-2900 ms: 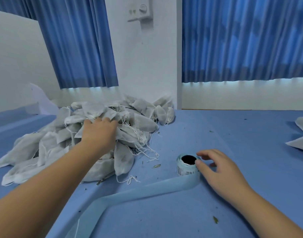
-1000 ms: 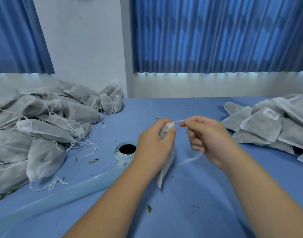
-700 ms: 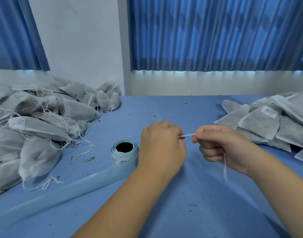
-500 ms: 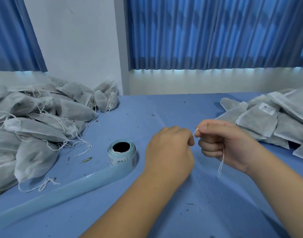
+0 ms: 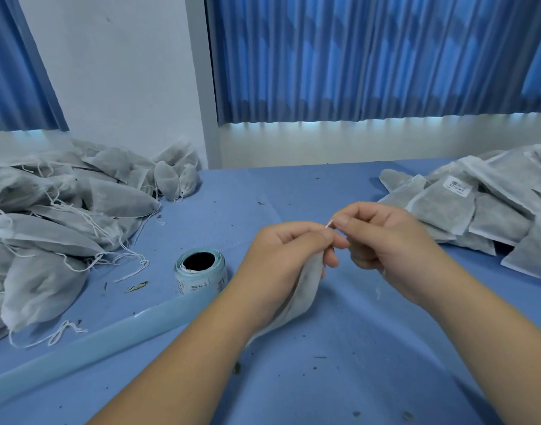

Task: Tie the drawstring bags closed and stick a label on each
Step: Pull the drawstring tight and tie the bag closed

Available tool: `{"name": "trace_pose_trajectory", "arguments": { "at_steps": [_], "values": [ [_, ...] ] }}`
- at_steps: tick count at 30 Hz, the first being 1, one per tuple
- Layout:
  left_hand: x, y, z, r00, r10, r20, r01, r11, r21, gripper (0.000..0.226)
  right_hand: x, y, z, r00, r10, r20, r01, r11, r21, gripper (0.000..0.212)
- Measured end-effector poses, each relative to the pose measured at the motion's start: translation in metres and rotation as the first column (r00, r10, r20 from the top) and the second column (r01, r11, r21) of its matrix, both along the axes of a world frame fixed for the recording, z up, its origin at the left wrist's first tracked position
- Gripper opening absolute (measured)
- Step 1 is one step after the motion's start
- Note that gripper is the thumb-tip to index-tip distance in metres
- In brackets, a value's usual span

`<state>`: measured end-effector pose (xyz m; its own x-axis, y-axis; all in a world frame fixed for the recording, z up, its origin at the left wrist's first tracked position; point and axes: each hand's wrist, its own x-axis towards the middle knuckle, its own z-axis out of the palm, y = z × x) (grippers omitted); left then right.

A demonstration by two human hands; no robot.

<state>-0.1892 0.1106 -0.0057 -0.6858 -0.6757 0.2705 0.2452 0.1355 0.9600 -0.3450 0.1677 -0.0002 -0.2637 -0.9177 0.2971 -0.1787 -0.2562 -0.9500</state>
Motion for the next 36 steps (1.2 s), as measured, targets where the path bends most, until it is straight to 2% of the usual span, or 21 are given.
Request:
{"name": "trace_pose_trajectory", "arguments": {
  "at_steps": [2,4,7,9,12,13,15,18,20,23,25,27,28,31,32,34,36],
  "values": [
    [0.002,-0.001,0.001,0.997,0.049,-0.063,-0.046,0.998,0.044,0.026,0.011,-0.002,-0.003,0.987,-0.082,-0.14,0.077,0.996,-0.043,0.025],
    [0.002,-0.003,0.004,0.985,0.156,-0.077,-0.154,0.987,0.037,0.023,0.02,-0.002,-0.006,0.936,-0.131,-0.325,0.111,0.991,-0.079,0.021],
    [0.001,-0.005,0.007,0.936,0.352,-0.009,-0.35,0.927,-0.135,0.022,0.026,0.002,-0.007,0.857,-0.117,-0.502,0.093,0.993,-0.074,0.017],
    [0.003,-0.004,0.008,0.902,0.43,0.028,-0.406,0.87,-0.282,0.024,0.026,0.008,-0.003,0.84,-0.104,-0.532,0.073,0.994,-0.079,0.017],
    [0.006,-0.005,0.005,0.862,0.491,0.125,-0.376,0.785,-0.493,0.026,0.021,0.014,0.003,0.855,-0.154,-0.495,0.103,0.986,-0.128,0.019],
    [0.007,-0.007,0.004,0.858,0.487,0.164,-0.336,0.774,-0.537,0.026,0.018,0.016,0.004,0.856,-0.175,-0.487,0.121,0.982,-0.142,0.021],
    [0.01,-0.009,0.005,0.871,0.42,0.255,-0.235,0.812,-0.534,0.026,0.014,0.017,0.006,0.844,-0.216,-0.492,0.161,0.975,-0.151,0.022],
    [0.014,-0.009,0.008,0.895,0.259,0.362,-0.082,0.895,-0.439,0.024,0.012,0.015,0.005,0.834,-0.242,-0.496,0.2,0.97,-0.137,0.02],
    [0.015,-0.01,0.011,0.915,0.145,0.376,-0.014,0.944,-0.329,0.024,0.015,0.014,0.002,0.847,-0.214,-0.486,0.186,0.977,-0.107,0.019],
    [0.018,-0.014,0.017,0.942,-0.094,0.322,0.104,0.994,-0.014,0.023,0.021,0.011,-0.001,0.853,-0.133,-0.505,0.119,0.991,-0.061,0.025],
    [0.02,-0.017,0.019,0.938,-0.242,0.248,0.194,0.96,0.203,0.022,0.023,0.01,-0.003,0.85,-0.121,-0.512,0.111,0.993,-0.049,0.023],
    [0.021,-0.022,0.019,0.933,-0.319,0.163,0.24,0.895,0.377,0.018,0.022,0.009,-0.004,0.818,-0.149,-0.555,0.153,0.987,-0.039,0.013],
    [0.02,-0.023,0.018,0.935,-0.33,0.126,0.246,0.864,0.439,0.016,0.021,0.008,-0.004,0.8,-0.161,-0.577,0.185,0.983,-0.018,0.008],
    [0.019,-0.027,0.016,0.945,-0.323,0.056,0.242,0.802,0.546,0.016,0.013,0.006,-0.004,0.791,-0.183,-0.583,0.26,0.964,0.05,0.017],
    [0.019,-0.028,0.015,0.947,-0.318,0.046,0.238,0.791,0.564,0.016,0.012,0.006,-0.002,0.809,-0.206,-0.551,0.269,0.963,0.035,0.014],
    [0.019,-0.029,0.014,0.949,-0.313,0.041,0.231,0.778,0.584,0.017,0.015,0.008,0.003,0.894,-0.217,-0.391,0.239,0.971,0.007,0.001],
    [0.019,-0.03,0.013,0.948,-0.316,0.047,0.228,0.773,0.591,0.018,0.018,0.01,0.008,0.955,-0.167,-0.245,0.173,0.985,0.004,0.011]
  ]
}}
